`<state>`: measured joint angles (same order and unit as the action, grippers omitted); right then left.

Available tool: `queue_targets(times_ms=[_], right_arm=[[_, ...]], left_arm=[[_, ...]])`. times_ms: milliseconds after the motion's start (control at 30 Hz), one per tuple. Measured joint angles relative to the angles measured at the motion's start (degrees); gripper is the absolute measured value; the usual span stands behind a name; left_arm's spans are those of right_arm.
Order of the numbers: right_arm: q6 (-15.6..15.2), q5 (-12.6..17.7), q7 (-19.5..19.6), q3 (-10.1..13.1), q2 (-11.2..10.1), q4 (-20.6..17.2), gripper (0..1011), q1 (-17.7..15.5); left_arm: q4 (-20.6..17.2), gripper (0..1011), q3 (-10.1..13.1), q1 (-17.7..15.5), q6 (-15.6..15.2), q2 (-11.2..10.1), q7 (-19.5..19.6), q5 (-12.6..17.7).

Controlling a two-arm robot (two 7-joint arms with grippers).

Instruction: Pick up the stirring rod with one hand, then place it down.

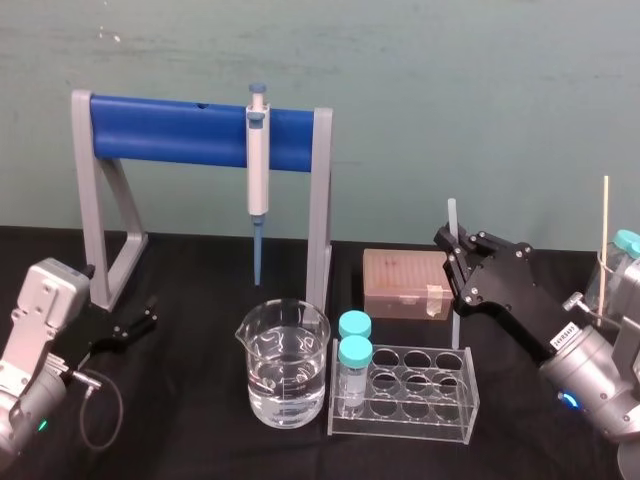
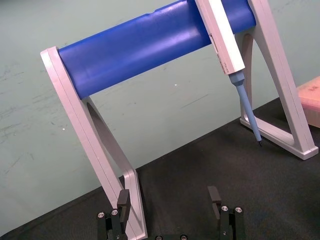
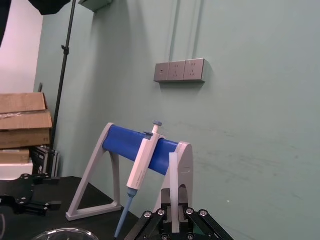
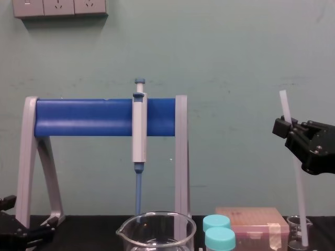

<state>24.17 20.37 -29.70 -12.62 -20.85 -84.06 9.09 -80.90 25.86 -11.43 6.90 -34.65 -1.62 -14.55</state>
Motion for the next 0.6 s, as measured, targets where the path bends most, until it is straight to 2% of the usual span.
queue_targets(times_ms=[300, 600], right_arm=[[-0.29, 0.00, -0.02, -0.03, -0.08, -0.38, 71, -0.58], [-0.15, 0.91, -1.32, -0.42, -0.09, 1.02, 71, -0.26]], left_arm=[[0.00, 1001, 0.00, 0.00, 0.00, 0.00, 0.00, 0.00], [0.00, 1000, 0.00, 0.00, 0.00, 0.00, 0.00, 0.00]])
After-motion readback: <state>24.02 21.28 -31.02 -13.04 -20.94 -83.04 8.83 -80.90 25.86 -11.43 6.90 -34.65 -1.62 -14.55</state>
